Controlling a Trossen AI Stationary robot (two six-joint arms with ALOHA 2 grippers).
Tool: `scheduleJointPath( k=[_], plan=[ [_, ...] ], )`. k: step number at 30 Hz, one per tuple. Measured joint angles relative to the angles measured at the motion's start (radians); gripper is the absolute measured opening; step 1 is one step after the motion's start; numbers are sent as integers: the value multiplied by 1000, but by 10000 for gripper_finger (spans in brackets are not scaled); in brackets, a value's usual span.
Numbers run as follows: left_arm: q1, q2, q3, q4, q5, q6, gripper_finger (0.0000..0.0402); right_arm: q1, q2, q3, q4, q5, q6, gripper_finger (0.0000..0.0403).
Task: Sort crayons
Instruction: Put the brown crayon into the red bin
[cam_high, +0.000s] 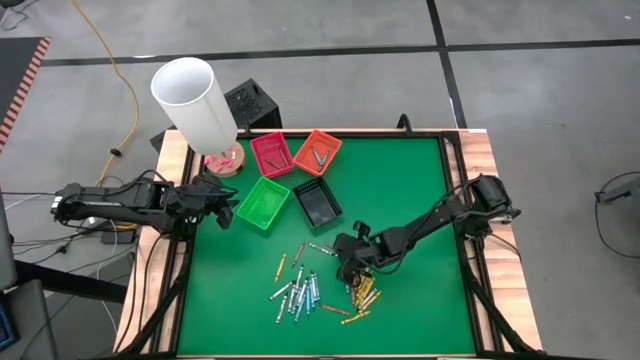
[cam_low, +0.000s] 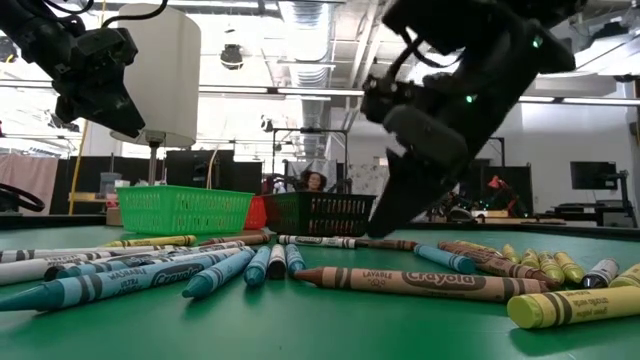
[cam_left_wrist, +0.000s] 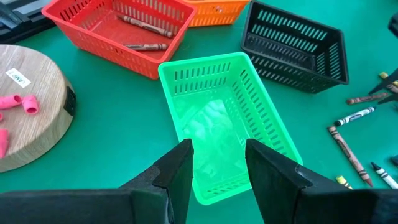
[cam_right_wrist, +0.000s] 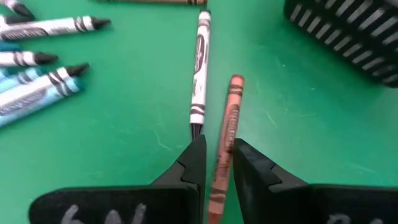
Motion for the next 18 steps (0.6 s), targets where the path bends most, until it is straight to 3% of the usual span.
scheduleJointPath(
  k=[8,18],
  plan=[
    [0,0,0,0,0,-1,137,-3,17,1,-2,1,7,73],
    [0,0,0,0,-12,-1,137,-3,16,2,-30,8,81,6]
  ],
)
